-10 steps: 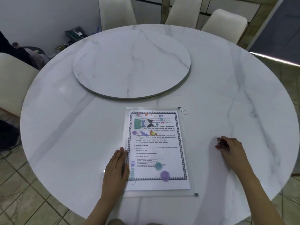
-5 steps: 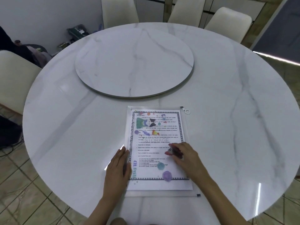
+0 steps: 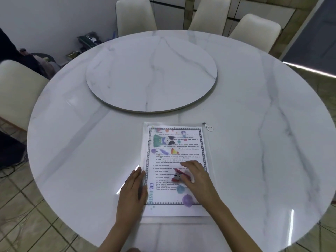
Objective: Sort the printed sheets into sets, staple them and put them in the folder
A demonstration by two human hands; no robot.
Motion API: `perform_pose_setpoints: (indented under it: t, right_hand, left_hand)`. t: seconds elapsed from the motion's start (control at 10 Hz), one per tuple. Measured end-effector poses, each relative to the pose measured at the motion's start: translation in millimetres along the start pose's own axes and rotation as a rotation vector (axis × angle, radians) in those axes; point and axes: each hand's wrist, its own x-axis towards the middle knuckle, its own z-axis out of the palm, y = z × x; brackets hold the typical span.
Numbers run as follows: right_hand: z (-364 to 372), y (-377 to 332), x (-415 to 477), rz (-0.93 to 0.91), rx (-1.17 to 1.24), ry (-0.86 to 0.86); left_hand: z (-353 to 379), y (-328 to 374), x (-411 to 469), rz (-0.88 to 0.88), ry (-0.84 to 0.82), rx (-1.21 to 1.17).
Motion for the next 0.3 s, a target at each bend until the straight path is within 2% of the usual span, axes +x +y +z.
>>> perform_pose_setpoints:
  t: [0.1,0.2,0.3]
  right_hand:
    - [-26.0,-32.5,3.7,-0.026,0.172,0.101]
    - [-65.5,-78.4,10.7,-0.118,0.23,0.196]
    - [-120.8,-137.9,6.1,-0.32,0.35,0.289]
  left_hand:
    - [1.1,0.0,-1.9,0.009,0.017,-0.006]
    - [-3.3,6.9,-1.9,-0.032,0.096,-0.205]
    - [-4.1,-7.8,-6.3,-0.004,0.188,-0.325]
